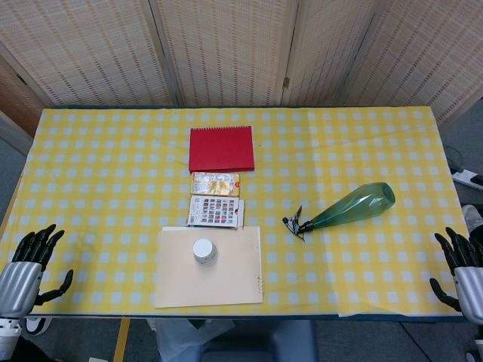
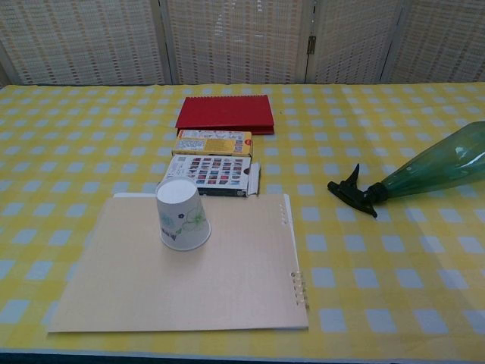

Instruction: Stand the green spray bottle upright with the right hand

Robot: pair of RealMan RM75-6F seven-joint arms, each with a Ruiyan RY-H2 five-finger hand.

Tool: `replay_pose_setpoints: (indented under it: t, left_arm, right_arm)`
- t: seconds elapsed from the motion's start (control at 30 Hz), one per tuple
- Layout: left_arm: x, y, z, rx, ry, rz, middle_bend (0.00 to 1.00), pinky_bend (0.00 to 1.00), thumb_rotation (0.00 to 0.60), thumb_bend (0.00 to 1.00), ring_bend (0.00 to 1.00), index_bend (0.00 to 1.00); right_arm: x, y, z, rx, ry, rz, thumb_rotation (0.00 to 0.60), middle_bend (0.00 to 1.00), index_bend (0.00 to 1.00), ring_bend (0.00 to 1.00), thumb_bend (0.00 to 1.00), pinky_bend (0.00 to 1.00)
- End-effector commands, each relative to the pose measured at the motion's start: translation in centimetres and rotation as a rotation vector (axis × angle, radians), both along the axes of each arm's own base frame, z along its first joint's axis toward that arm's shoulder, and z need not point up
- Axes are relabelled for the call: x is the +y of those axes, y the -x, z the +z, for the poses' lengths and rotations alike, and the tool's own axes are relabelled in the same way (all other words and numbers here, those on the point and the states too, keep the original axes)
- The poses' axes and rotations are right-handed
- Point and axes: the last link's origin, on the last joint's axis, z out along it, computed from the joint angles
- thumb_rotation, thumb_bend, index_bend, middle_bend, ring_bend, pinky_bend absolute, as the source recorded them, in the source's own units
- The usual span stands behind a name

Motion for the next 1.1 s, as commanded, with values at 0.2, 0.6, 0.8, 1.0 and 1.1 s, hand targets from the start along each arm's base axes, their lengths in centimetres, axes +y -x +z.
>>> replay_pose_setpoints:
  t: [0.2,0.6,0.8,1.0,1.1]
  left_arm:
    - [0.0,-0.1,0.0,-0.005,-0.002,-0.004,0.02,0.0,0.338,0.49,0.02,0.0]
    - [0.1,-0.1,0.2,-0.02,0.003,-0.006,0.02,0.0,0.327,0.49,0.02,0.0]
    - [0.2,0.0,0.1,-0.019,-0.004,0.004,0.02,0.0,0.334,0.49,0.02,0.0]
    - [0.2,0.1,0.3,-0.028,-0.008,0.01,0.02,0.0,0.333,0.49,0.02,0.0]
    - [0.1,0.1,0.5,-0.036,-0.013,0.008,0.02,0.0,0.334,0.48,0.02,0.0]
  right_arm:
    - [-0.2,-0.1,-0.5,0.005,-0.019,0.011,0.6,0.0,0.0,0.01,0.38,0.0]
    - [-7.3,-6.0,-3.0,0.193,-0.206,0.173,0.6,0.0,0.0,0.0,0.38,0.0]
    - [-12.6,-7.7,-6.8,0.234,-0.336,0.221,0.6,0.0,0.0,0.0,0.38,0.0]
    - [-15.8,-9.1,-9.8,0.258,-0.36,0.269,0.6,0.0,0.0,0.0,0.38,0.0]
    - [-16.9,-9.3,-10.8,0.294,-0.364,0.274,0.6,0.0,0.0,0.0,0.38,0.0]
